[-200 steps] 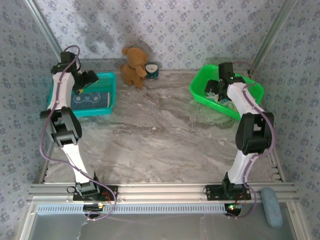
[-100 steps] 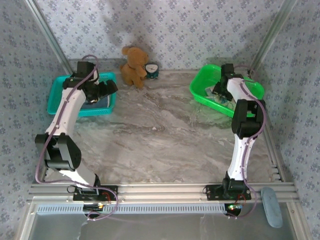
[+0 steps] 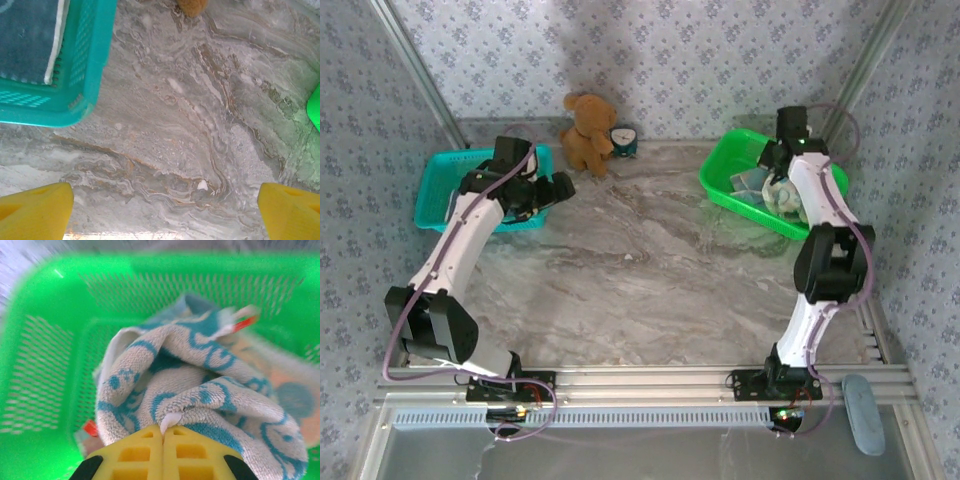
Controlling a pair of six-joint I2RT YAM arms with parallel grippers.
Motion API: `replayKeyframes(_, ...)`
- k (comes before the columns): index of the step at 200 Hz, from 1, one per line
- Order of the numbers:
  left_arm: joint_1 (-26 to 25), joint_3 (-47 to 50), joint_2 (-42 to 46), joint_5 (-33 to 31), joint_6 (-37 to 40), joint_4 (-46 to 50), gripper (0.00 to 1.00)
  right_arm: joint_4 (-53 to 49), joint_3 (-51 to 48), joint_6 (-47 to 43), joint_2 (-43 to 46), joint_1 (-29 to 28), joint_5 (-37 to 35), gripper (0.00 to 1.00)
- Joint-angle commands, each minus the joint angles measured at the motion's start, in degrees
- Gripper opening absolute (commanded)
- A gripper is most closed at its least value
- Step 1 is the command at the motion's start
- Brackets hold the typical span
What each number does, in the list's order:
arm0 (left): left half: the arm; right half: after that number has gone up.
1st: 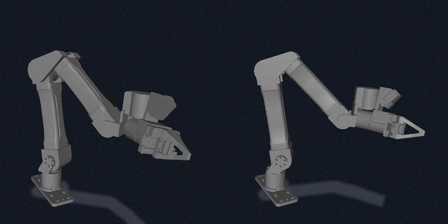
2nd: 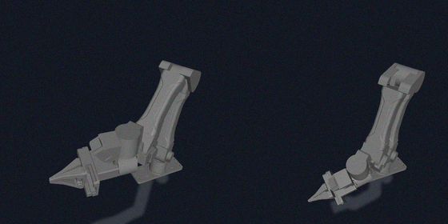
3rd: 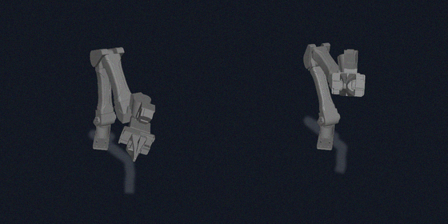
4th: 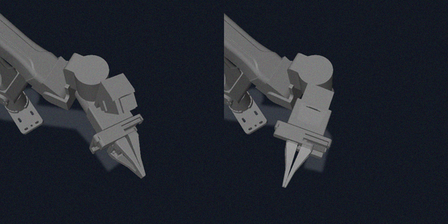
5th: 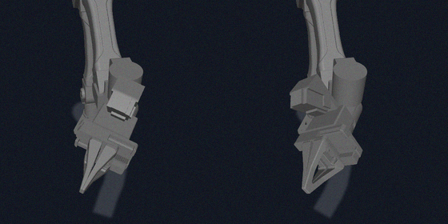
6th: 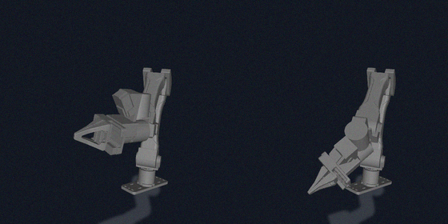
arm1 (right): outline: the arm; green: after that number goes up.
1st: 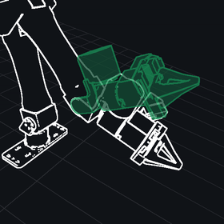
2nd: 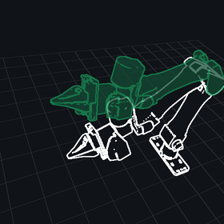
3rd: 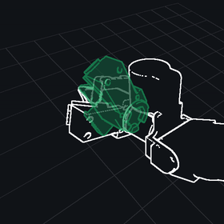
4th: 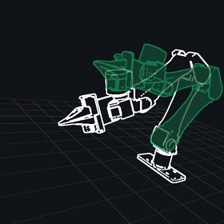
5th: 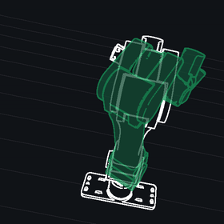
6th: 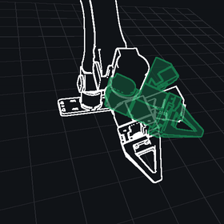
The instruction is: Fold and stack the towels
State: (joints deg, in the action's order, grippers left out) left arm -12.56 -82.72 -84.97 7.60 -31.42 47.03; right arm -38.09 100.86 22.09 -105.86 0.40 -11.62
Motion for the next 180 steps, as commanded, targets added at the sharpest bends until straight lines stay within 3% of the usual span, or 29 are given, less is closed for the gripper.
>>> replayKeyframes(1, -1.2, 0.4, 2.0, 0.5, -0.8, -1.6, 0.94, 1.0, 1.1, -3.0, 7.1, -2.3, -2.3, 0.0)
replayKeyframes(41, -1.9, 1.0, 3.5, 0.2, -1.0, -1.2, 0.95, 1.8, 4.6, -8.5, 15.4, -9.9, -2.6, 0.0)
replayKeyframes(102, -1.9, 3.0, 9.1, -1.8, -0.1, 0.3, 0.94, -3.0, 8.7, -11.0, 21.4, -28.3, -7.2, 0.0)
replayKeyframes(136, -1.9, 4.8, 12.4, -2.6, 0.6, 0.7, 0.95, -6.3, 6.3, -8.3, 24.0, -36.8, -10.4, 0.0)
replayKeyframes(180, -1.7, 5.4, 13.3, -4.3, 1.4, 1.3, 0.95, -1.0, -2.1, -6.0, 24.8, -42.9, -4.2, 0.0)
